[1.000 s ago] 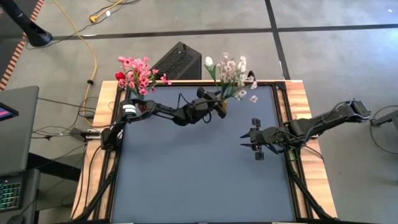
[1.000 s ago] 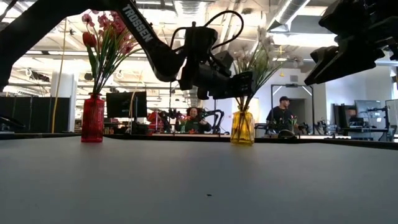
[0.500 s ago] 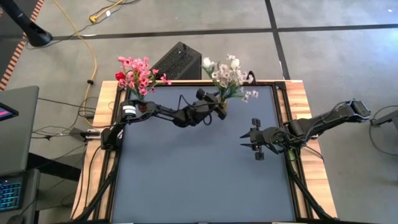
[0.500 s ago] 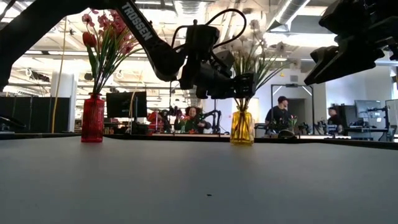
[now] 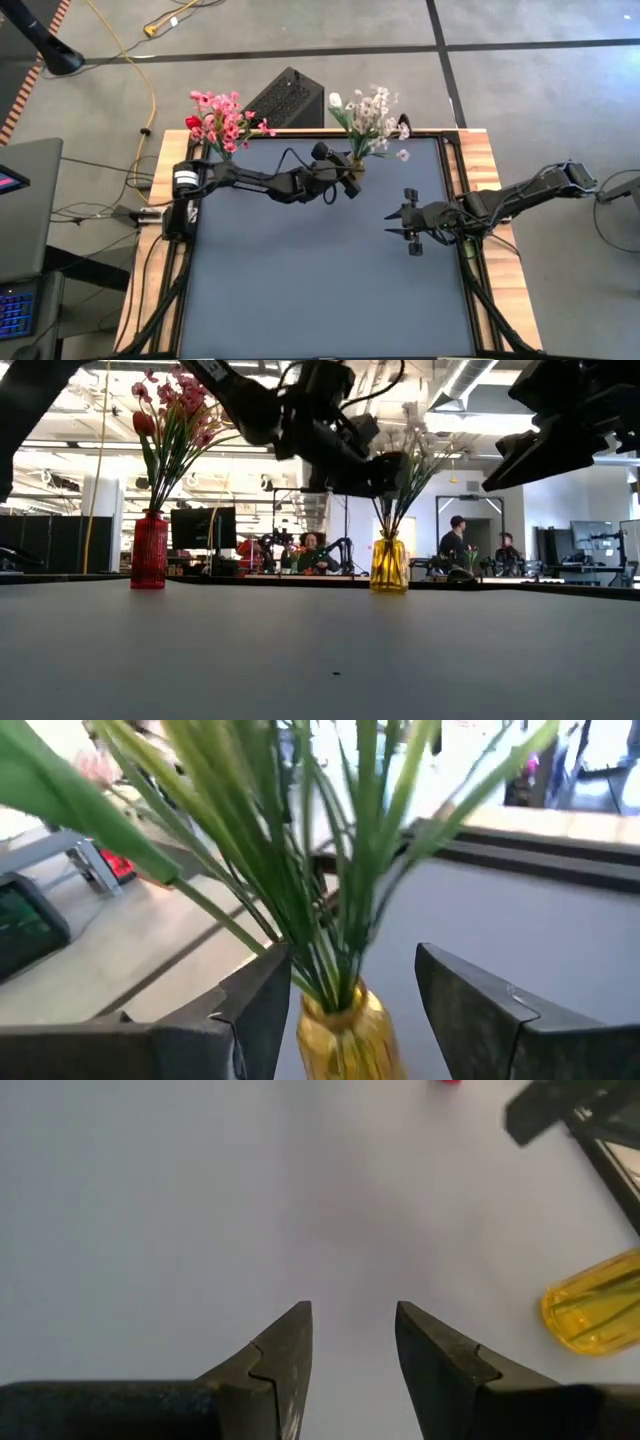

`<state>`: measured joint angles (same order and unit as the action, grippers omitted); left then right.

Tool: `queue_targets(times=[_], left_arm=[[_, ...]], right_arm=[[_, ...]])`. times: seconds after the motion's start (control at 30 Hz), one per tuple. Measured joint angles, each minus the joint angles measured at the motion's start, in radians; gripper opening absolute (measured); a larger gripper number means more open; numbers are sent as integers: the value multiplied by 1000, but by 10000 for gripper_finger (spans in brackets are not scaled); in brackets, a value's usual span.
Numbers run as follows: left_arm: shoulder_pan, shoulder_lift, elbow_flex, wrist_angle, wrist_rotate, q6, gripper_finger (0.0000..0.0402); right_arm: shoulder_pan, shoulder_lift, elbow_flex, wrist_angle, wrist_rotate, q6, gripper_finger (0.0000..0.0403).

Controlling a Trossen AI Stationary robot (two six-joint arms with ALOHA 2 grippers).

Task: Sort flowers into vase by color
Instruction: Return to Home Position

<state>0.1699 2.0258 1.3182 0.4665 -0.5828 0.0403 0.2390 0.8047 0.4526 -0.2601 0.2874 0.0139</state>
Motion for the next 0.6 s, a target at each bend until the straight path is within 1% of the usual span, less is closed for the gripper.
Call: queue_targets(times=[0.23,0.4,0.6], left_arm=[[-72,-80,0,-177,20,15,206],[-137,-147,0,-261,28,74,206],[-211,-245,0,-389,28,107,193]], right_arm=[[0,0,0,56,0,-23,170],[0,0,0,126,0,-23,170],[0,0,0,232,-1,-22,170]])
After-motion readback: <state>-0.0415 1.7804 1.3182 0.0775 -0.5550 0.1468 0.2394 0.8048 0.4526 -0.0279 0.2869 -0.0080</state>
